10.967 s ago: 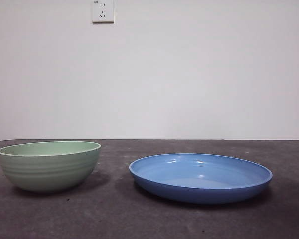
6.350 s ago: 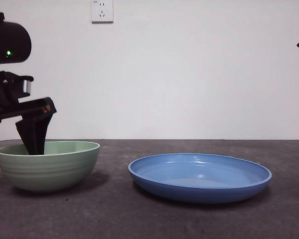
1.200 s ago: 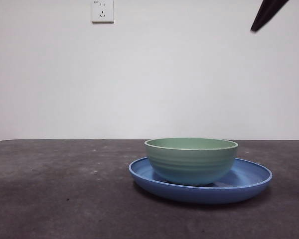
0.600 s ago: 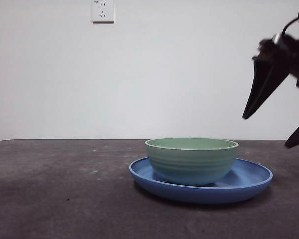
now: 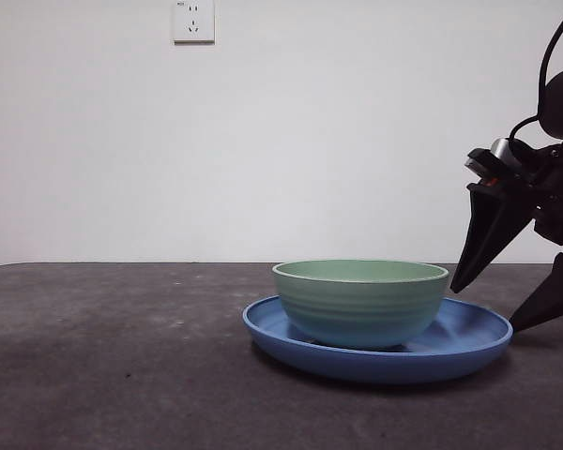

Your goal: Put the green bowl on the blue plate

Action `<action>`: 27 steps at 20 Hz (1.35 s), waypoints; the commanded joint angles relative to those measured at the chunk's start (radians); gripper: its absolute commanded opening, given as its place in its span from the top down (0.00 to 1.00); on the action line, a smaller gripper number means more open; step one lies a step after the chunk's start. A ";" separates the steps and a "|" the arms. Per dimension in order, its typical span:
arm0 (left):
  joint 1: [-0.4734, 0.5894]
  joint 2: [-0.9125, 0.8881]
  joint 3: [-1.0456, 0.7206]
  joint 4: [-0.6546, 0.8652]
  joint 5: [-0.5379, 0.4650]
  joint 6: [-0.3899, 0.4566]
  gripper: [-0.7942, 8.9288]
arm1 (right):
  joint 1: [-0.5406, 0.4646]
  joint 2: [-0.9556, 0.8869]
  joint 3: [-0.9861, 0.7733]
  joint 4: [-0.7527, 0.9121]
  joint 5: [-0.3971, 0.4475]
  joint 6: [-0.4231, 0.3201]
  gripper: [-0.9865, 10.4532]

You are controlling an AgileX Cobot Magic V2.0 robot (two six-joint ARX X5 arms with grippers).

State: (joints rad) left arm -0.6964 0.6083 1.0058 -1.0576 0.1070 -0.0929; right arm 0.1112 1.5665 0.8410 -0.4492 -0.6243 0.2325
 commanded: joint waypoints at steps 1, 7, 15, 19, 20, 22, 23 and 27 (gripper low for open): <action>-0.006 0.003 0.014 0.009 -0.003 0.002 0.34 | 0.005 0.016 0.012 0.009 -0.005 -0.014 0.70; -0.006 0.003 0.014 0.010 -0.003 0.002 0.34 | 0.025 0.031 0.012 0.007 -0.014 -0.016 0.75; -0.006 0.003 0.014 0.010 -0.003 0.001 0.34 | 0.025 0.071 0.012 -0.001 -0.014 -0.008 0.85; -0.006 0.003 0.014 0.010 -0.003 0.001 0.34 | 0.025 0.080 0.012 -0.001 -0.010 -0.005 0.90; -0.006 0.003 0.014 0.010 -0.003 0.001 0.34 | 0.025 0.080 0.012 -0.002 -0.011 -0.001 0.90; -0.006 0.003 0.014 0.010 -0.003 0.001 0.34 | 0.025 0.079 0.017 -0.008 -0.023 0.015 0.90; -0.006 0.003 0.014 0.009 -0.003 0.001 0.34 | 0.025 0.079 0.025 -0.010 -0.043 0.021 0.90; -0.006 0.003 0.014 0.010 -0.003 0.001 0.34 | 0.053 0.079 0.097 -0.080 -0.059 0.049 0.90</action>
State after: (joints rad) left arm -0.6964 0.6083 1.0058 -1.0576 0.1070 -0.0929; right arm 0.1596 1.6302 0.9226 -0.5358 -0.6628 0.2672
